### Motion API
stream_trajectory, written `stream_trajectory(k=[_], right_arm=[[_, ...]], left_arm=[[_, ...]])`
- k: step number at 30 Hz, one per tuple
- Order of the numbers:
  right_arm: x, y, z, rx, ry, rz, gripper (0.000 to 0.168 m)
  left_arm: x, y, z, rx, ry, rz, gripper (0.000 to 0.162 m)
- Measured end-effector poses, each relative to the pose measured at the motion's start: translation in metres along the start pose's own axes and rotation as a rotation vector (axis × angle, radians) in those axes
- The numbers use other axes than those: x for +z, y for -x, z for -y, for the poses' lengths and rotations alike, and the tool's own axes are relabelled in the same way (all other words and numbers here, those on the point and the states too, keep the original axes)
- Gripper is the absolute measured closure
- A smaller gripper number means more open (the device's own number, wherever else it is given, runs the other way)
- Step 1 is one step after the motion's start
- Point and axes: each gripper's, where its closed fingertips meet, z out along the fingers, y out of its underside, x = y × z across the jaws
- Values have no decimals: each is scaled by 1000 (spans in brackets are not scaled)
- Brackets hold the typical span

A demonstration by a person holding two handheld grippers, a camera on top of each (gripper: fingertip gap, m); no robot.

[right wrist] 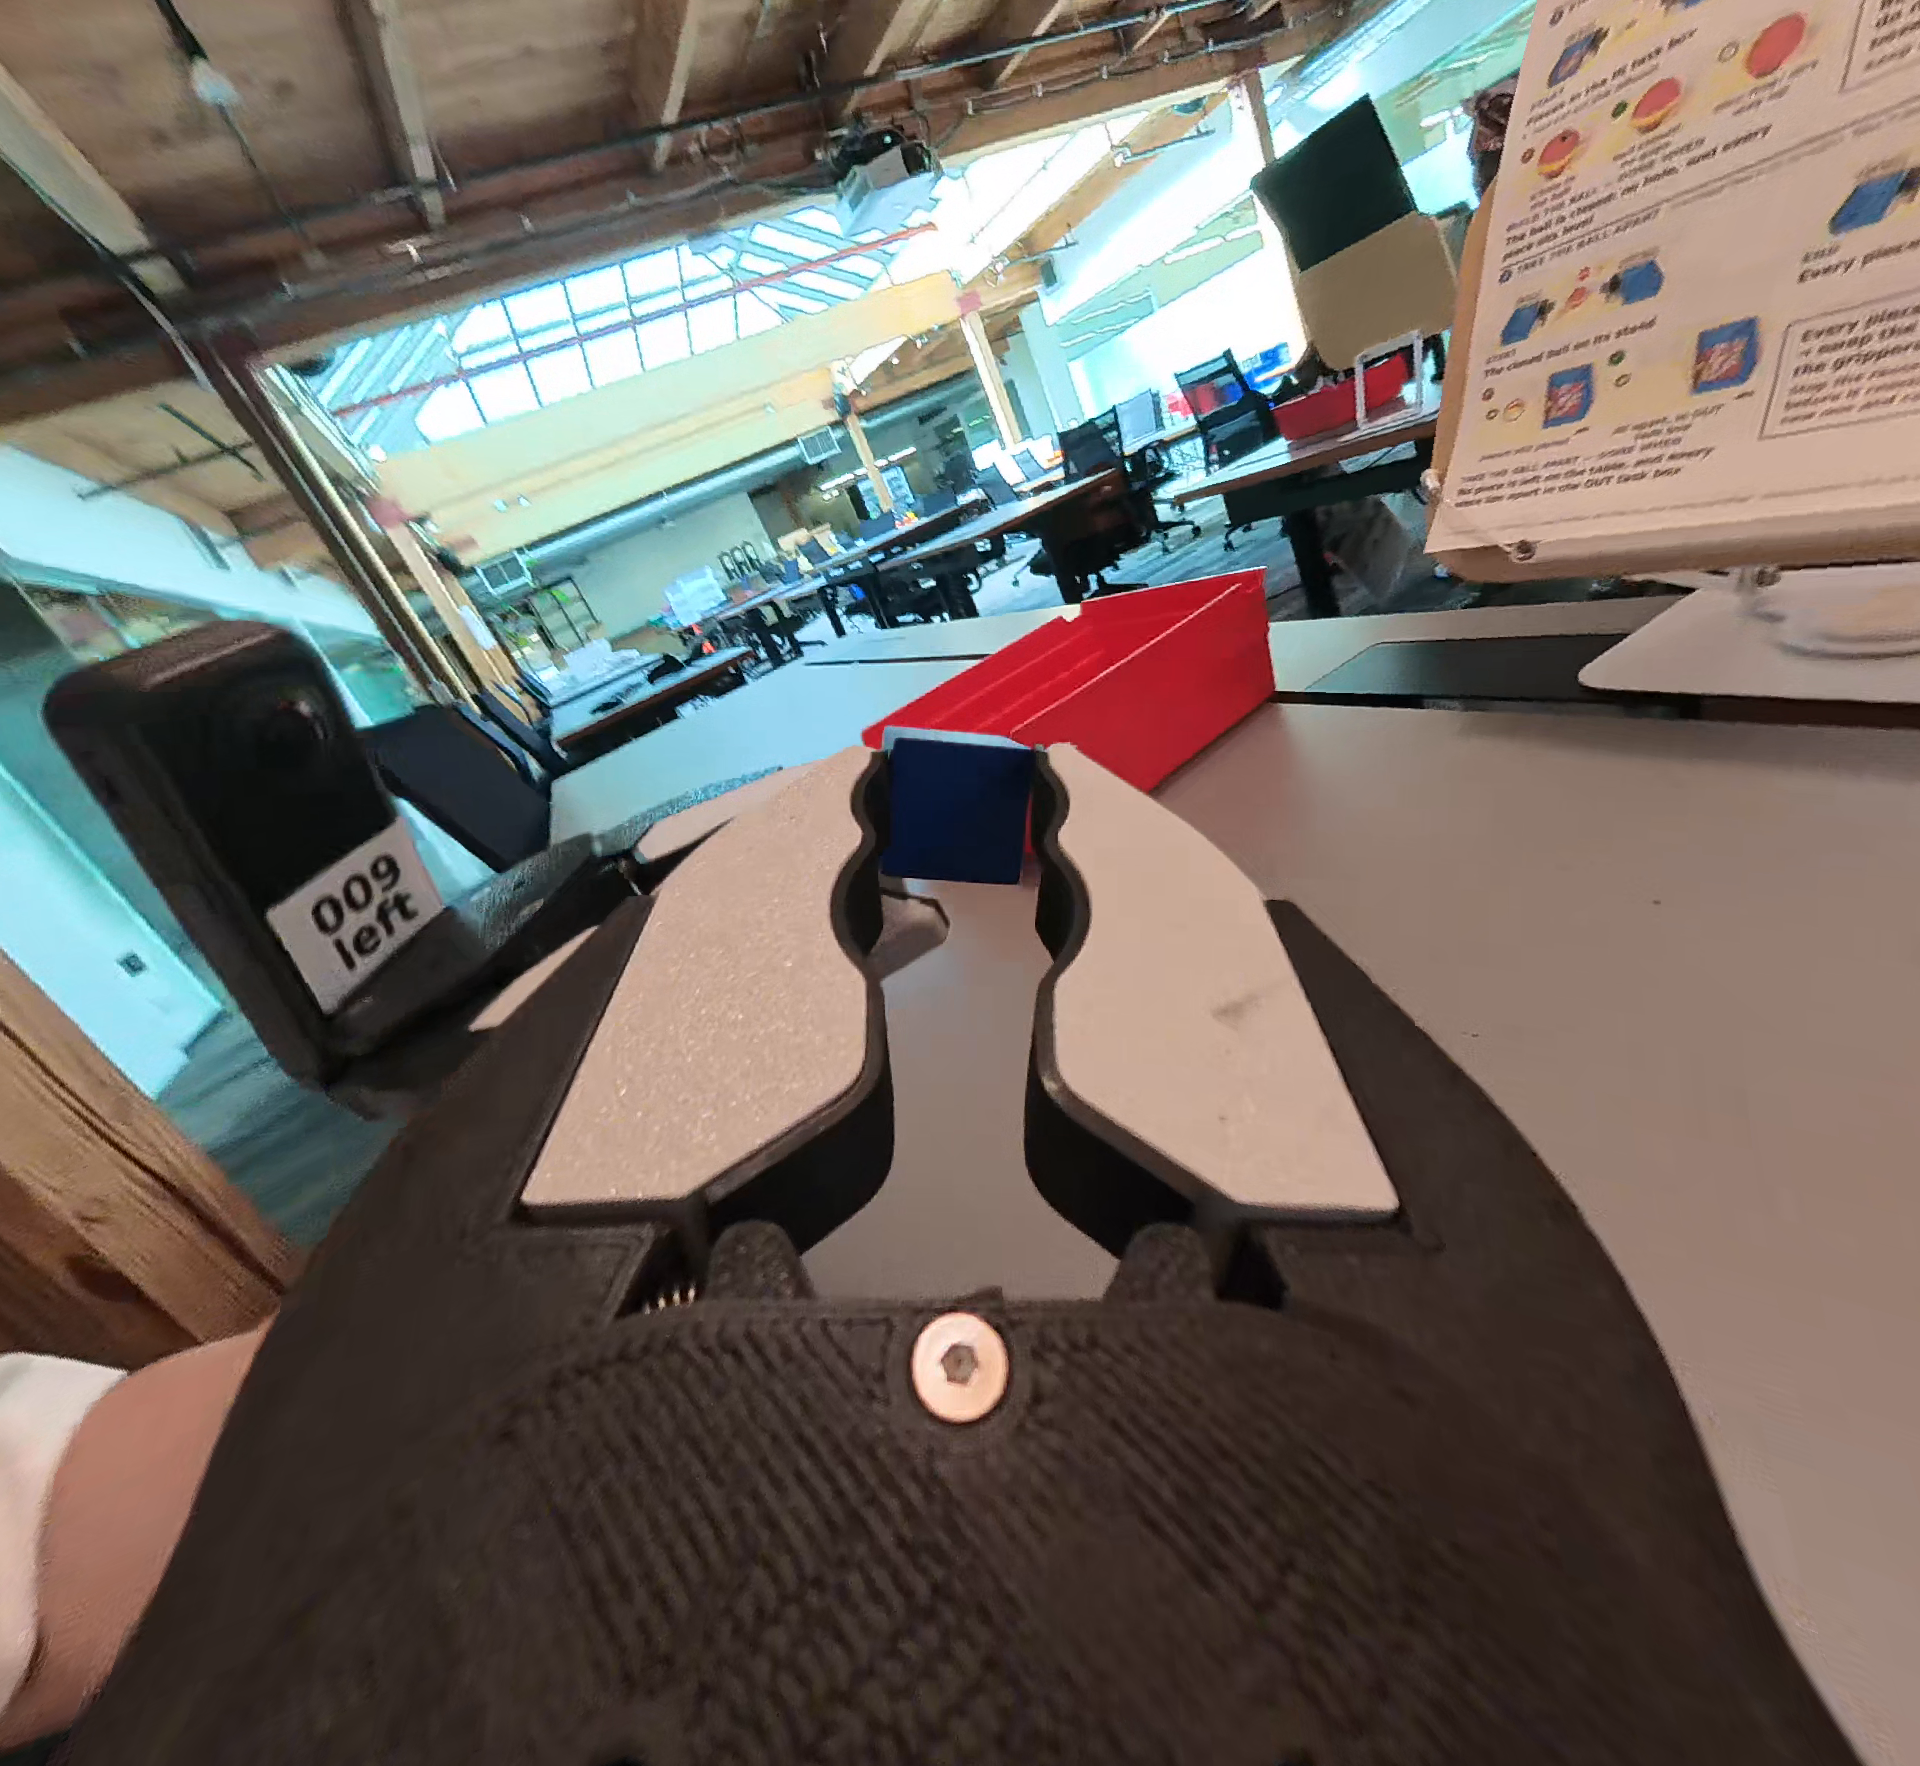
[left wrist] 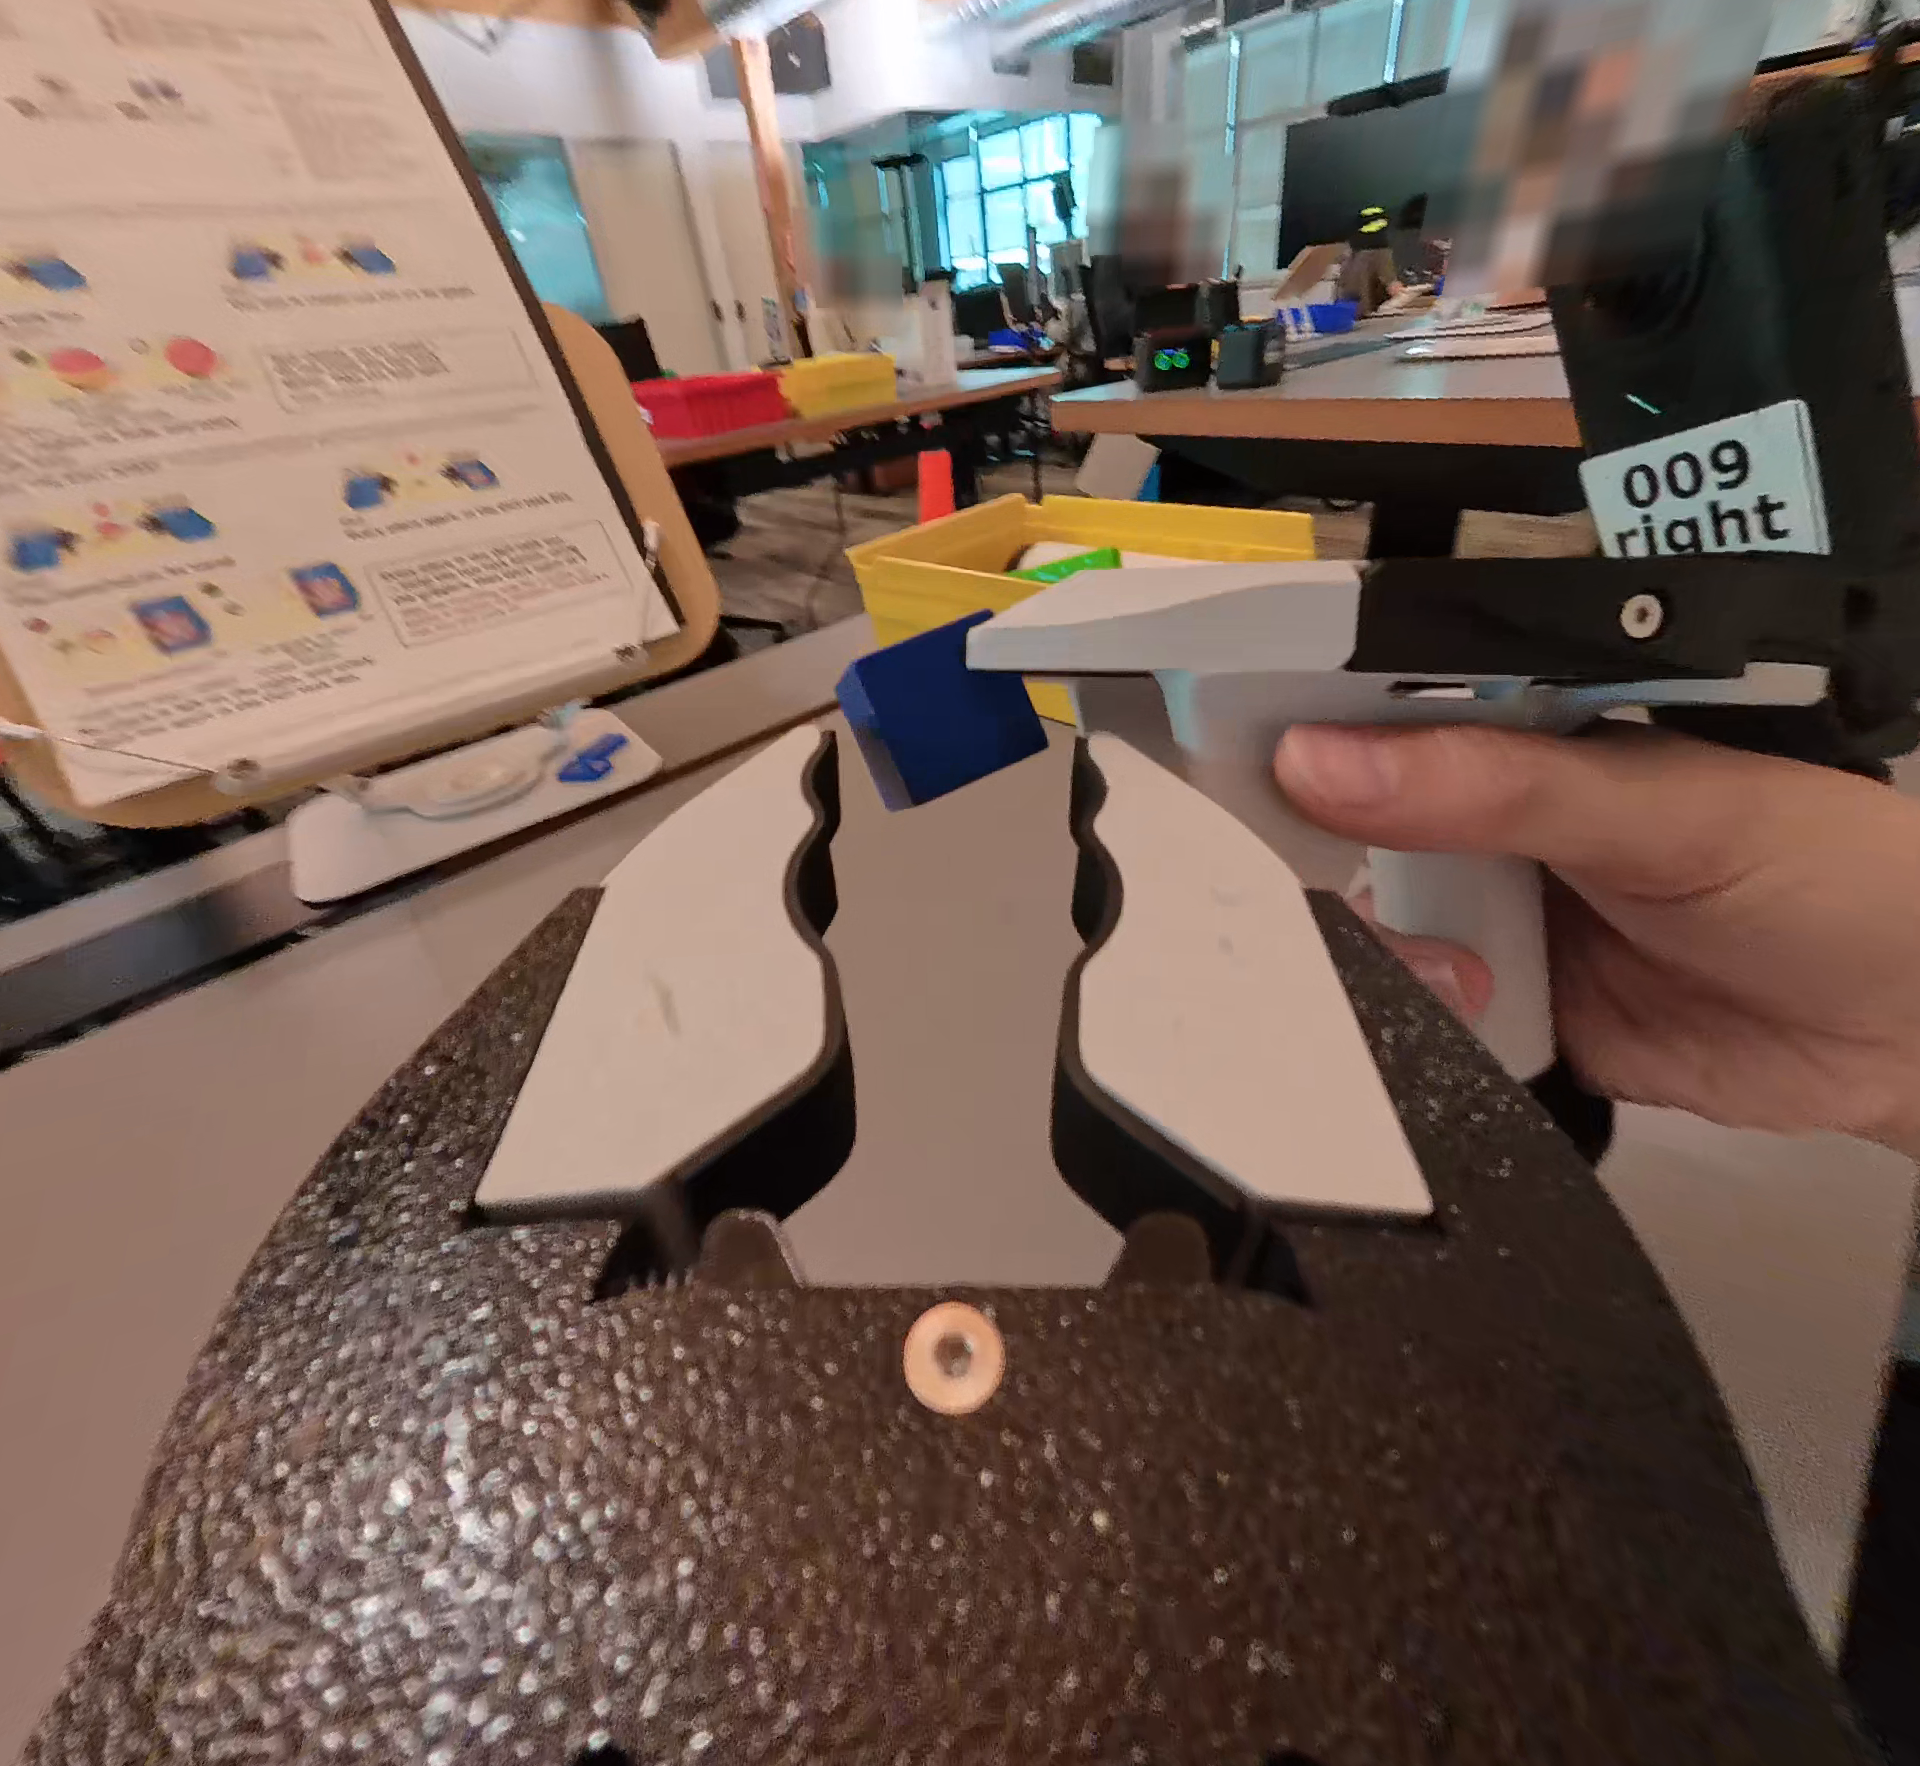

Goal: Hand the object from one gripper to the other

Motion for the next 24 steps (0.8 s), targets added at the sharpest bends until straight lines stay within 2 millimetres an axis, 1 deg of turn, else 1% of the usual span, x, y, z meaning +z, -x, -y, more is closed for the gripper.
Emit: stream_trajectory(k=[3, 4, 7, 10, 13, 15, 16, 18, 19, 20, 22, 24], right_arm=[[1, 3, 1, 47, -27, 12, 143], [1, 4, 2, 66, -38, 14, 143], [0, 5, 4, 50, -64, -9, 143], [1, 7, 5, 29, -76, -17, 143], [0, 10, 7, 26, -80, 17, 143], [-2, 14, 12, 29, -80, 83, 142], [-3, 16, 13, 29, -59, 118, 137], [-6, 18, 12, 17, 11, 197, 119], [-8, 18, 11, 10, 42, 239, 111], [-11, 21, 10, 6, 61, 286, 106], [-18, 28, 12, 20, 63, 380, 105], [-25, 39, 15, 39, 46, 486, 105]], left_arm=[[-1, 2, 2, 81, -30, 78, 125], [-1, 3, 1, 100, -35, 104, 132], [-3, 4, 3, 136, -65, 159, 136], [-4, 5, 4, 146, -79, 168, 136], [-6, 5, 8, 141, -99, 120, 136], [-8, 2, 14, 107, -117, 36, 136], [-9, 0, 16, 88, -116, -21, 136], [-12, -6, 19, 28, -109, -170, 137], [-15, -12, 20, -20, -109, -275, 137], [-20, -18, 22, -82, -113, -386, 137], [-34, -29, 28, -239, -133, -616, 137], [-48, -35, 36, -425, -163, -826, 137]])
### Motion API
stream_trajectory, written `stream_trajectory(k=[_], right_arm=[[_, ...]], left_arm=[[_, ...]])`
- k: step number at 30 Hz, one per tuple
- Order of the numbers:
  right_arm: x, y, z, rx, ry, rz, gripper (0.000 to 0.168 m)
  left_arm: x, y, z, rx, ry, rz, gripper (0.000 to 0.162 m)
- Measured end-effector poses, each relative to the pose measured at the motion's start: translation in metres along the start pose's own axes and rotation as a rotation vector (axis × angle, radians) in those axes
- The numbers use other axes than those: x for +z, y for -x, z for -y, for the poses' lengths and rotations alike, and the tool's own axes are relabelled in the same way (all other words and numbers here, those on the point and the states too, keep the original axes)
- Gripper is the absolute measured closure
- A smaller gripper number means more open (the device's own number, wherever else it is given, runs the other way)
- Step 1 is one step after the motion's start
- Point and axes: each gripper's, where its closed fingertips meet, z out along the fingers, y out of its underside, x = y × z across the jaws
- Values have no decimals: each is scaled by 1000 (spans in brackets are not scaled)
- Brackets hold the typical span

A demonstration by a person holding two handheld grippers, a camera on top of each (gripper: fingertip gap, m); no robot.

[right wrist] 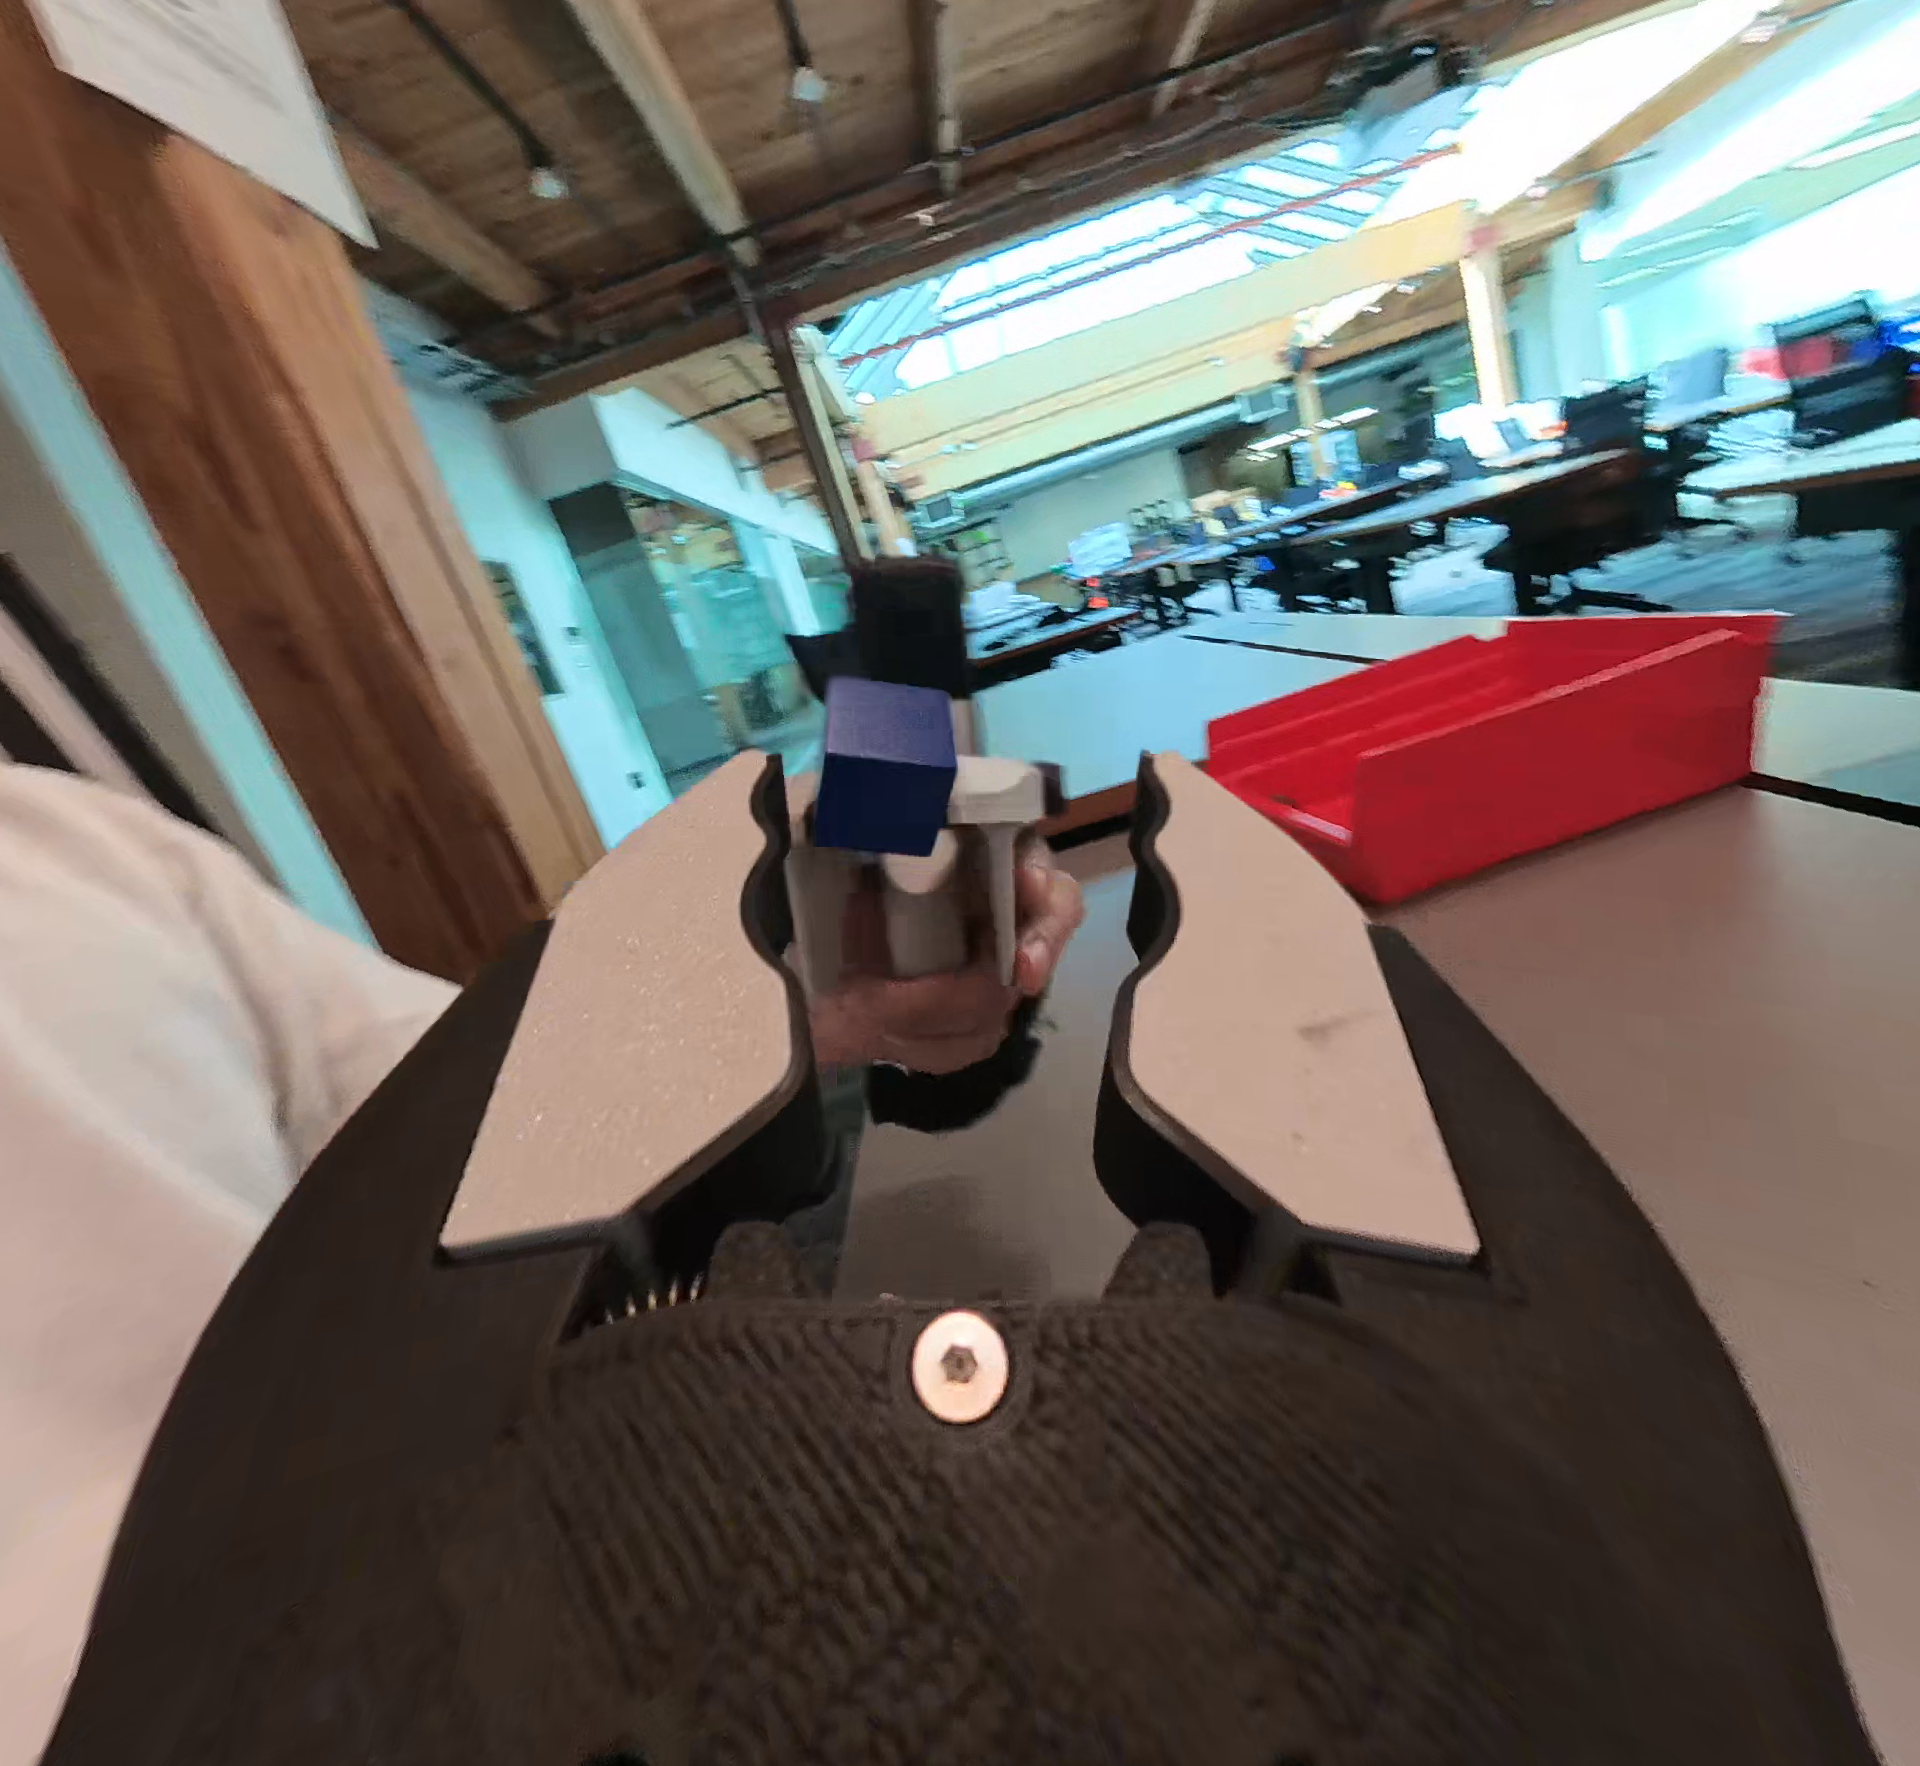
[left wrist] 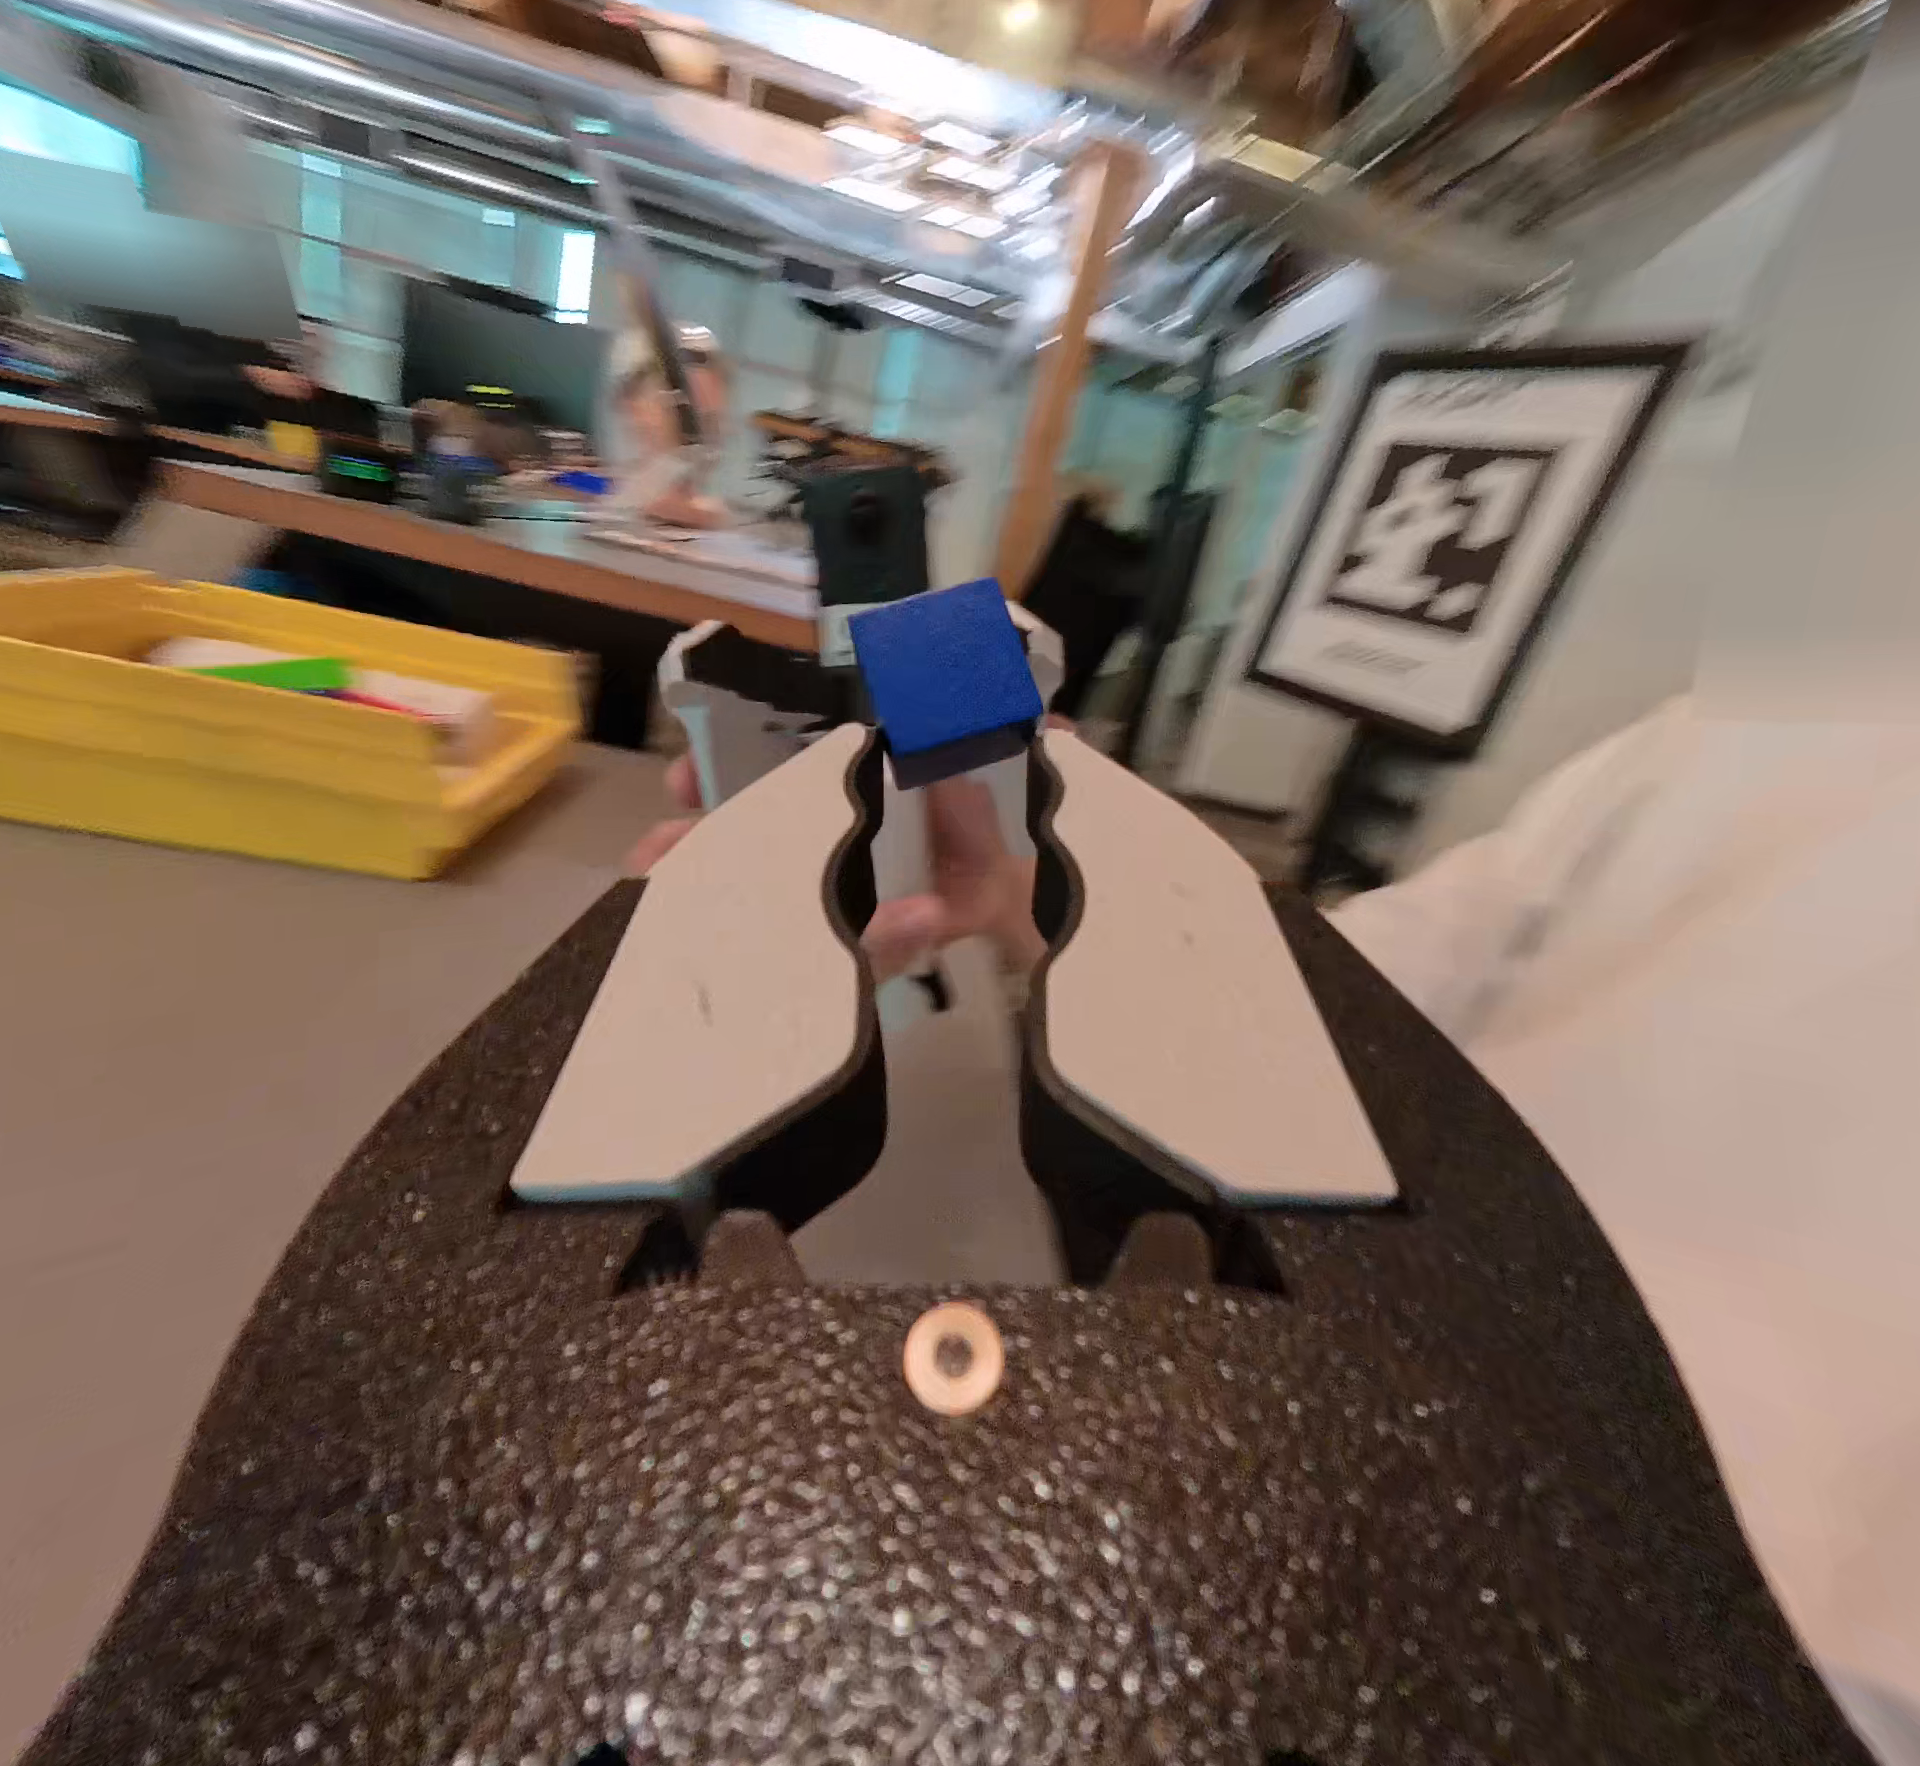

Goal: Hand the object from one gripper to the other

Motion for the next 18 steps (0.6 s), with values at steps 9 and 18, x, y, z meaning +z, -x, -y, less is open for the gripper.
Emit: stream_trajectory(k=[9, 18], right_arm=[[1, 42, -23, -420, 110, 190, 106], [-3, 59, -54, -552, 279, 303, 135]], left_arm=[[-8, -38, -24, -407, 77, -469, 136], [-4, -46, -47, -478, 199, -514, 136]])
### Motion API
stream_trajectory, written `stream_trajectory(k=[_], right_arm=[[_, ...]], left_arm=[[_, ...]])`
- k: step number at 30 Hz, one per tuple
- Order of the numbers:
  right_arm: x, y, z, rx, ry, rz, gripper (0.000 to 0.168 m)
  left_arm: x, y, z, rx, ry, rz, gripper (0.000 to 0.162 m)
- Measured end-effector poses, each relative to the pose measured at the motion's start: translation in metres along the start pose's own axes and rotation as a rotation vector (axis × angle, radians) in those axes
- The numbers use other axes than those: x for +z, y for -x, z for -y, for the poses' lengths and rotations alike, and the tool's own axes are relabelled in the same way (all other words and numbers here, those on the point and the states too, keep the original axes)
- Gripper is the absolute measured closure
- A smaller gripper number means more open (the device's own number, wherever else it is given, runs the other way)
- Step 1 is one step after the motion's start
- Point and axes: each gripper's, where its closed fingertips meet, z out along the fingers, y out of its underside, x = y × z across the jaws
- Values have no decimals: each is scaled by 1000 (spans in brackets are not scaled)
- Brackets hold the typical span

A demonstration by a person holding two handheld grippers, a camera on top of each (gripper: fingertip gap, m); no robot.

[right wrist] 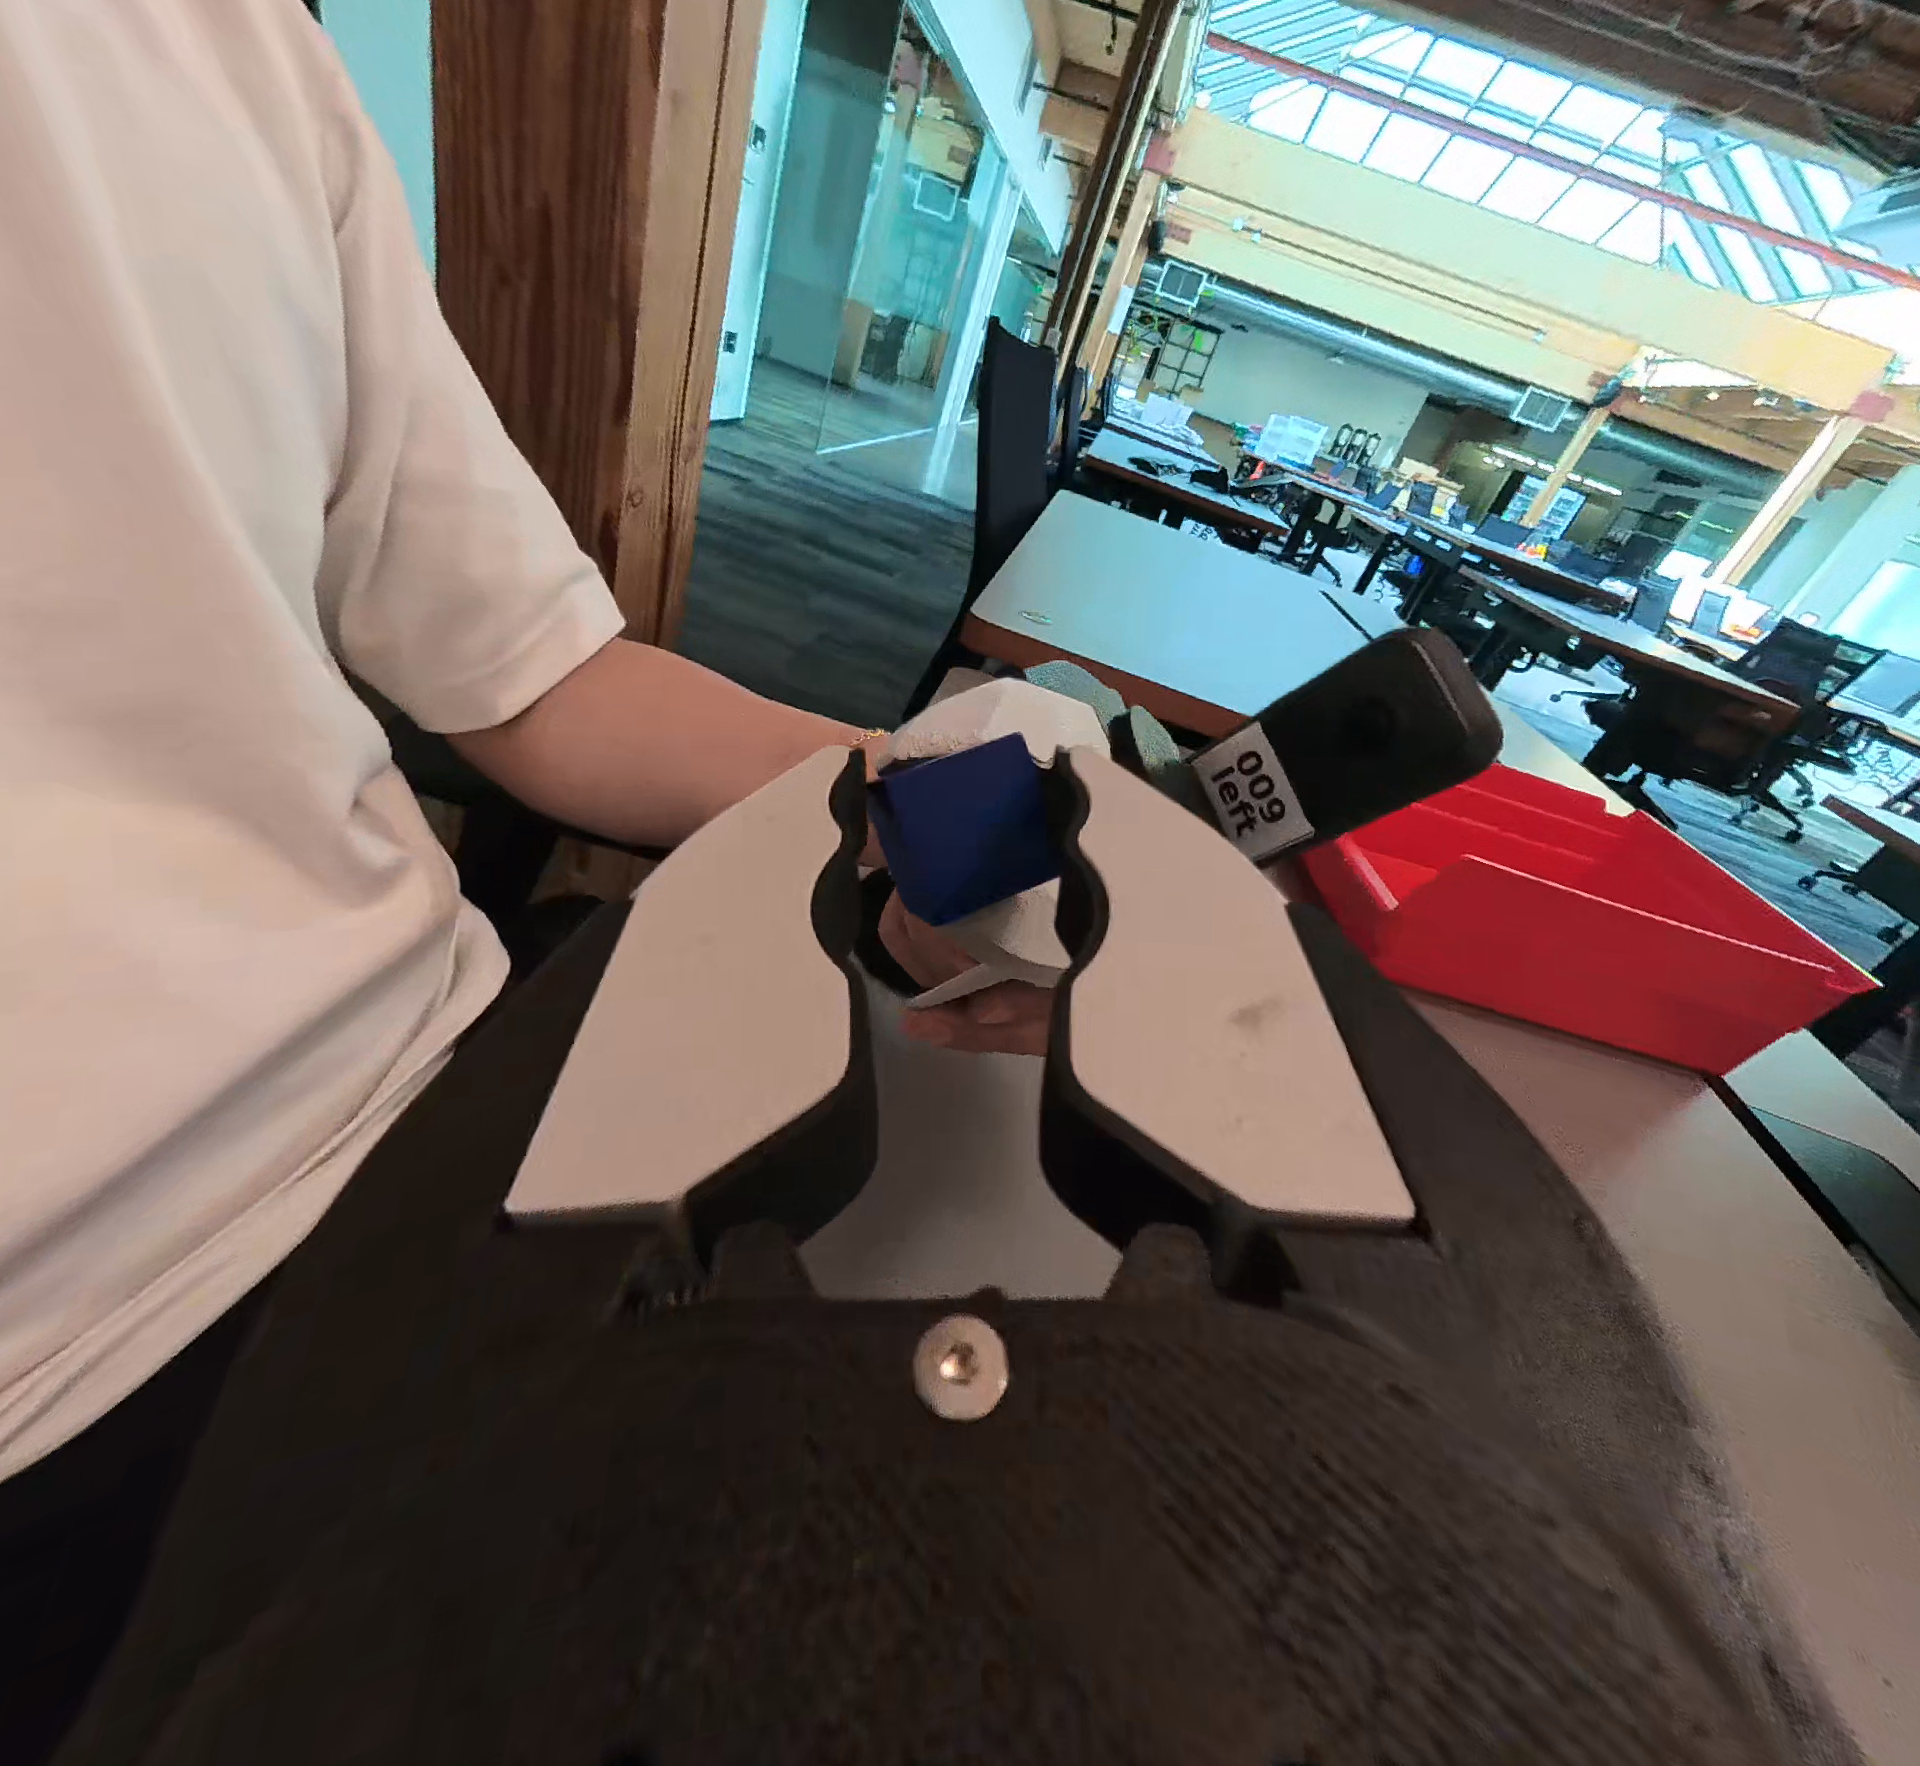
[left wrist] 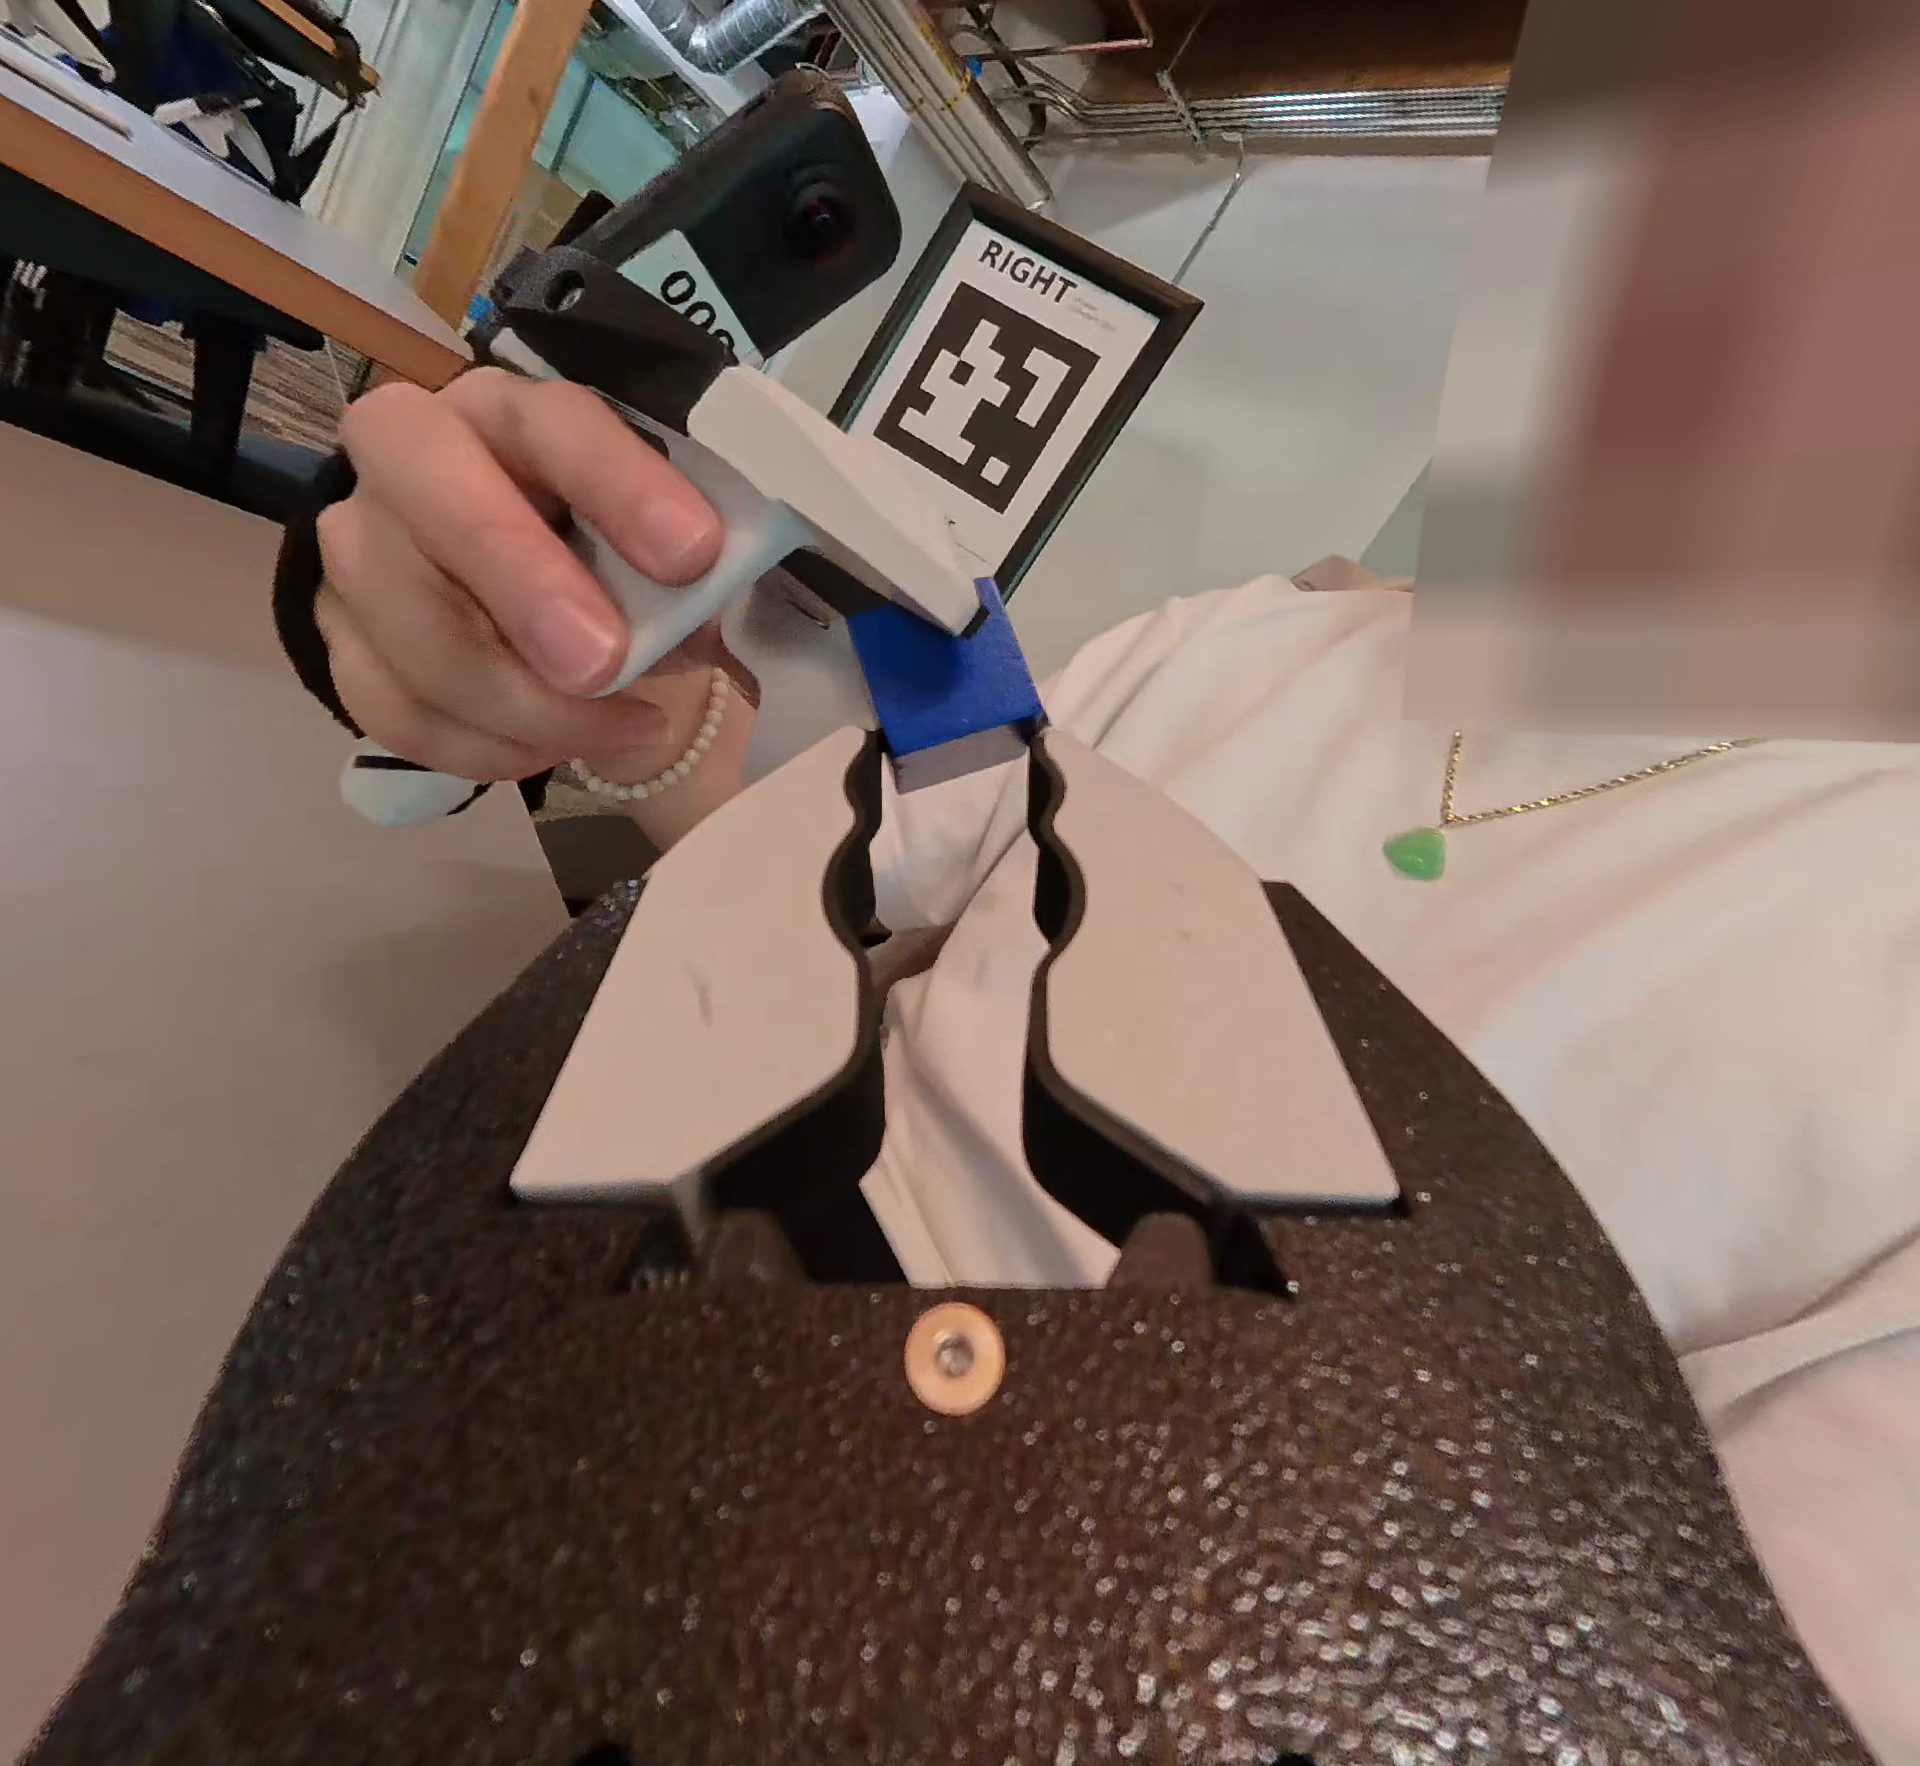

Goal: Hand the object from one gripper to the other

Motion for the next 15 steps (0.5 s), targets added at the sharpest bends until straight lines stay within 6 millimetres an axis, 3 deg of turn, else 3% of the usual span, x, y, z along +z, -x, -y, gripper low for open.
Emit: stream_trajectory(k=[3, 5, 7, 9, 12, 15], right_arm=[[-3, -17, 1, 28, 17, -89, 135], [-11, -46, 2, 86, 12, -266, 136], [-24, -73, 9, 218, -80, -427, 136], [-36, -92, 12, 426, -221, -515, 136], [-41, -99, 8, 670, -366, -488, 136], [-35, -101, -7, 799, -345, -488, 136]], left_arm=[[-7, 6, 15, 44, -86, 80, 135], [-21, 20, 39, 148, -220, 251, 135], [-36, 30, 52, 358, -265, 464, 135], [-45, 36, 56, 620, -208, 689, 125], [-47, 43, 59, 982, -32, 972, 115], [-40, 39, 62, 1314, 96, 1125, 116]])
